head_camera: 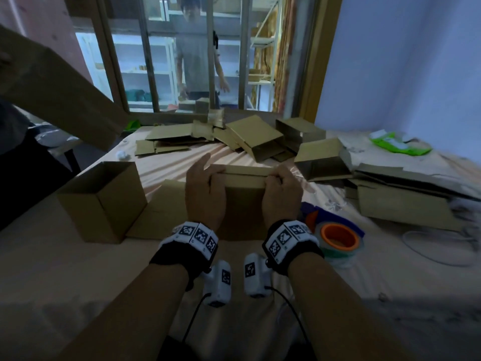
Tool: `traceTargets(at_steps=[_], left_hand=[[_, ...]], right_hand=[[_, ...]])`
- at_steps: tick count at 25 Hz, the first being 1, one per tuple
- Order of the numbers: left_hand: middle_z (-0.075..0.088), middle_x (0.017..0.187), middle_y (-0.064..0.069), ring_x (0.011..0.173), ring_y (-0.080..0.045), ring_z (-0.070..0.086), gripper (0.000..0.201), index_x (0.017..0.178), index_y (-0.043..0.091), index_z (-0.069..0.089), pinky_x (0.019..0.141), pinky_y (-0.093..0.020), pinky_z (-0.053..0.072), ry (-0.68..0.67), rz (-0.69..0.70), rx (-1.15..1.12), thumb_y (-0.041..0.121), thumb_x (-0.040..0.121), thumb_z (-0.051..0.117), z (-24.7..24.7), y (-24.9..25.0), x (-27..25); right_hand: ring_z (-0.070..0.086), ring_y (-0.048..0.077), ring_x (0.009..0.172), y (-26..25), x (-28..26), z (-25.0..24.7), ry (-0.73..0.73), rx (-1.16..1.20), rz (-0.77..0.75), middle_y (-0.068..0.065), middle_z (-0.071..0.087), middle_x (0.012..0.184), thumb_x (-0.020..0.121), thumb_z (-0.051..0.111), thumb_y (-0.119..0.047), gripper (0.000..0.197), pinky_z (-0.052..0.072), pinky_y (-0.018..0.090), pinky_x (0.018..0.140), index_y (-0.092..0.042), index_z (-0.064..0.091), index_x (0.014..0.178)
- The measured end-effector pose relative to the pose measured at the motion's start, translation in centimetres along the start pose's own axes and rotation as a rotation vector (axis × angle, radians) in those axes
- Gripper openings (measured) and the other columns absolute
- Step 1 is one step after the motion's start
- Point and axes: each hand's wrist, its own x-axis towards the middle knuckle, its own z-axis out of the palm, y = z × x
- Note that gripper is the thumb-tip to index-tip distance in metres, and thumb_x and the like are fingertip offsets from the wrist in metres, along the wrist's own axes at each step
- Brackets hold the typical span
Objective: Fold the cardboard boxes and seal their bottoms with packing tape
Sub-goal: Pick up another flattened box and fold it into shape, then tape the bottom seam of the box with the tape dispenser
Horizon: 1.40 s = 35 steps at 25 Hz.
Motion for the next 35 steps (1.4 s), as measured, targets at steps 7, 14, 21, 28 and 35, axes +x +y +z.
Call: traceTargets(at_steps=[7, 14, 21, 28, 35], left_hand=[[0.061, 0.117, -0.002, 0.112, -0.022, 0.055, 0.031, 0.119, 0.021, 0.061, 0.105, -0.039, 0.038, -0.608, 0.321, 0.694, 0.016, 0.094, 0.043, -0.6, 6.4, 1.3], [0.06, 0.125, -0.005, 0.115, -0.024, 0.056, 0.034, 0.121, 0.017, 0.056, 0.108, -0.051, 0.034, -0.734, 0.351, 0.853, 0.035, 0.103, 0.033, 1.9, 8.6, 1.3], [0.056, 0.128, -0.007, 0.117, -0.025, 0.054, 0.04, 0.125, 0.017, 0.048, 0.102, -0.048, 0.037, -0.707, 0.326, 0.891, 0.04, 0.101, 0.025, 4.3, 6.7, 1.8], [0.055, 0.137, -0.01, 0.124, -0.028, 0.051, 0.05, 0.13, 0.015, 0.051, 0.107, -0.054, 0.031, -0.742, 0.262, 0.961, 0.041, 0.102, 0.017, 5.4, 7.0, 1.8], [0.054, 0.137, -0.012, 0.125, -0.032, 0.05, 0.058, 0.132, 0.014, 0.053, 0.108, -0.054, 0.03, -0.738, 0.246, 0.957, 0.046, 0.1, 0.018, 5.6, 7.5, 1.4]], right_hand=[[0.059, 0.017, 0.086, -0.4, 0.4, -0.7, -0.134, -0.295, -0.129, 0.001, 0.062, 0.095, 0.098, 0.042, -0.033, 0.021, 0.049, 0.037, 0.08, -0.017, 0.056, 0.098], [0.055, 0.015, 0.076, -0.3, 2.6, -2.4, -0.208, -0.475, -0.249, 0.001, 0.062, 0.085, 0.094, 0.035, -0.031, 0.026, 0.05, 0.033, 0.075, -0.023, 0.055, 0.079], [0.056, 0.014, 0.084, -1.5, 3.5, -2.8, -0.215, -0.356, -0.058, 0.005, 0.065, 0.1, 0.088, 0.052, -0.013, 0.019, 0.044, 0.026, 0.075, -0.013, 0.071, 0.09], [0.059, 0.021, 0.108, -1.3, 3.9, -4.0, -0.227, -0.322, 0.085, 0.004, 0.064, 0.117, 0.09, 0.053, -0.016, 0.024, 0.048, 0.031, 0.088, -0.018, 0.061, 0.112], [0.064, 0.031, 0.077, -1.3, 4.9, -7.5, -0.296, -0.781, 0.112, 0.011, 0.065, 0.082, 0.082, 0.052, -0.022, 0.019, 0.052, 0.033, 0.066, -0.009, 0.063, 0.075]])
